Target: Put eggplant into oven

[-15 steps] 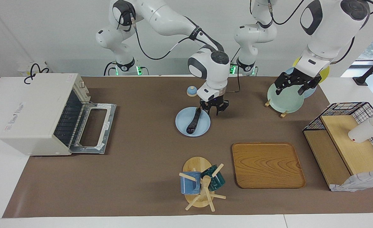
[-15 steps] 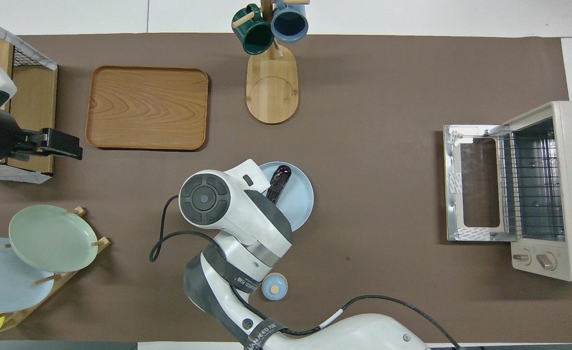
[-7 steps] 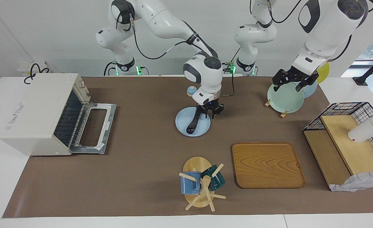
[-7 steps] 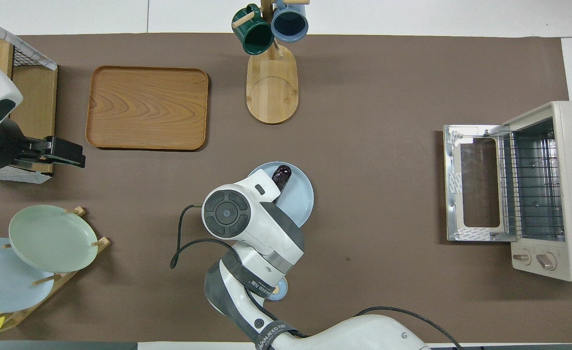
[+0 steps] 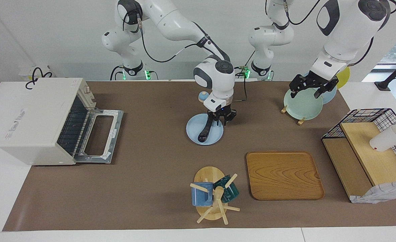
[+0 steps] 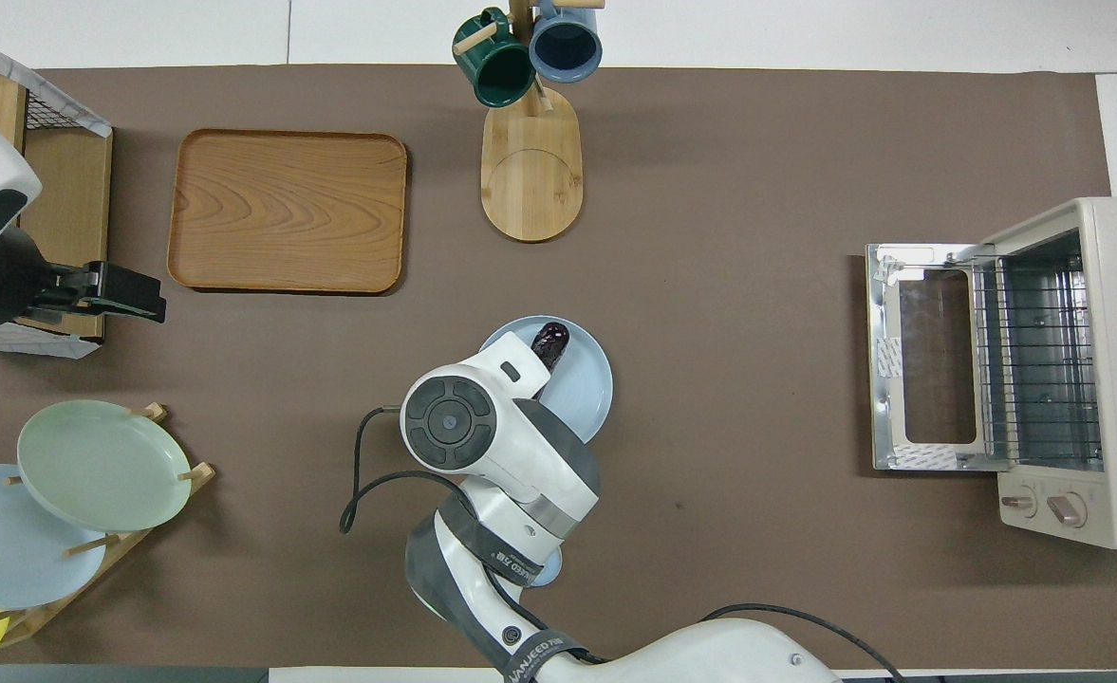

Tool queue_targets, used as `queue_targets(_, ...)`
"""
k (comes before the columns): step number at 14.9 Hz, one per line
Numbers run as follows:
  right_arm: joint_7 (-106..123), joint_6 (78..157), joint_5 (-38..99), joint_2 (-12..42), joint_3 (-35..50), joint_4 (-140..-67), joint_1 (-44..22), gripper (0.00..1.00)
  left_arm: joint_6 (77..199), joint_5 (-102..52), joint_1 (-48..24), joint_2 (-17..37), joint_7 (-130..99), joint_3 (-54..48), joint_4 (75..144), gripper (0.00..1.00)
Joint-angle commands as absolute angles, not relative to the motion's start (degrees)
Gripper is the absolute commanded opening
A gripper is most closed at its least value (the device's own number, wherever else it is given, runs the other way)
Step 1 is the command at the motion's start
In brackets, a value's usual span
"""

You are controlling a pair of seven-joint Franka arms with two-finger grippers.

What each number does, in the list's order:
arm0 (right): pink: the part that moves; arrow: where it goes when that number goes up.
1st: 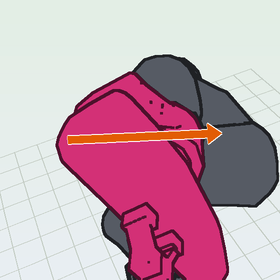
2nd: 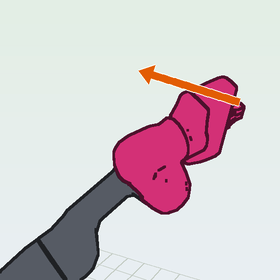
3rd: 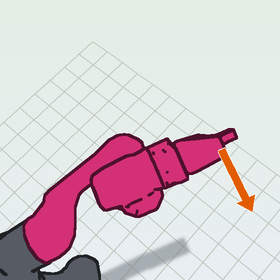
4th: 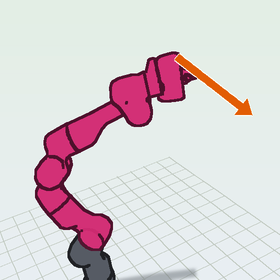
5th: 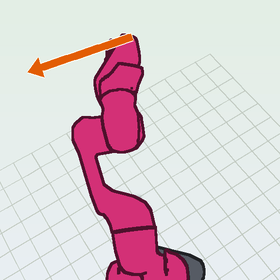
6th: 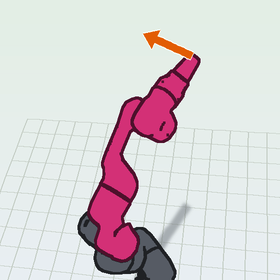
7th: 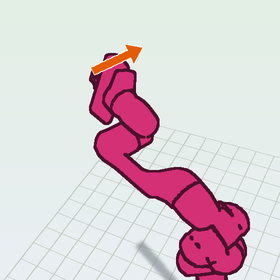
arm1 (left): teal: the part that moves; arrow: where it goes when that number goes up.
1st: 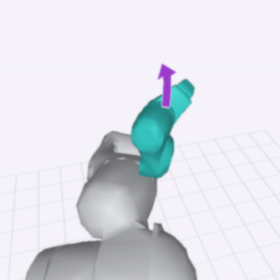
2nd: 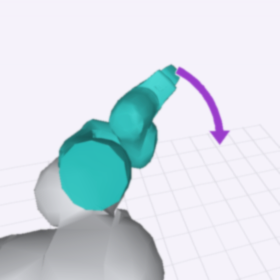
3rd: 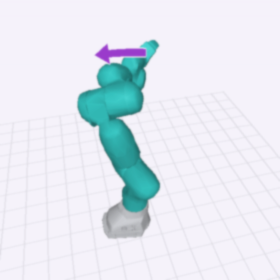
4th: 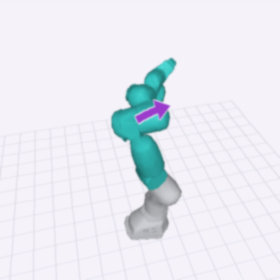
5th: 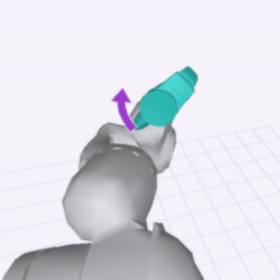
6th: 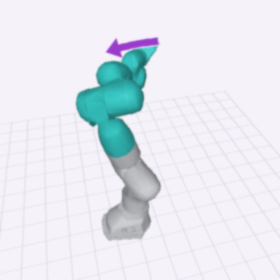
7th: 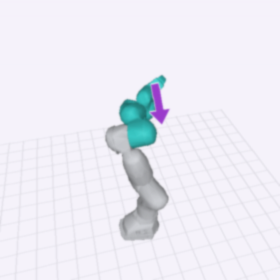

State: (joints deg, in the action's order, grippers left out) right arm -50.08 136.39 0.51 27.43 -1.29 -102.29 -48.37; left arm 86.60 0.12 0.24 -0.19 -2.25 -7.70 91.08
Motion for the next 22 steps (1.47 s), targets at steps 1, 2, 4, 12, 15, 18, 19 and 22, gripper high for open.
queue_targets(1, -49.6, 137.8, -0.5, 25.2, -1.3, -105.4, -49.0, 0.34, 84.2, 1.8, -0.5, 0.6, -1.9, -7.6, 89.6, 1.00)
queue_targets(2, -49.0, 137.9, -0.5, 25.1, -1.3, -105.8, -49.0, 0.18, 84.3, 1.8, -0.4, 0.4, -2.0, -7.7, 90.1, 1.00)
queue_targets(4, -47.9, 137.8, -0.5, 25.0, -1.3, -106.0, -49.0, 0.00, 85.0, 1.4, -0.4, -0.8, -2.5, -7.7, 91.7, 1.00)
queue_targets(12, -41.4, 120.4, -12.8, 24.4, -1.6, -100.3, -48.3, 0.00, 87.1, -1.4, -0.2, -1.3, -2.7, -7.7, 92.9, 1.00)
queue_targets(15, -39.6, 115.8, -17.1, 23.0, -2.2, -100.0, -47.6, 0.00, 87.1, -1.4, 0.0, -1.3, -2.8, -7.7, 92.9, 1.00)
queue_targets(18, -29.6, 113.0, -17.6, 16.5, -2.0, -102.6, -38.4, 0.00, 87.0, -1.4, 0.1, -1.2, -2.6, -7.7, 92.8, 1.00)
queue_targets(19, -25.4, 112.8, -17.6, 14.1, -2.0, -104.2, -35.4, 0.00, 87.1, -1.4, 0.0, -1.2, -2.6, -7.7, 92.8, 1.00)
queue_targets(22, -16.5, 112.5, -17.5, 7.0, -2.0, -111.2, -28.0, 0.00, 87.4, -1.4, 0.1, -1.2, -2.6, -7.7, 92.5, 1.00)
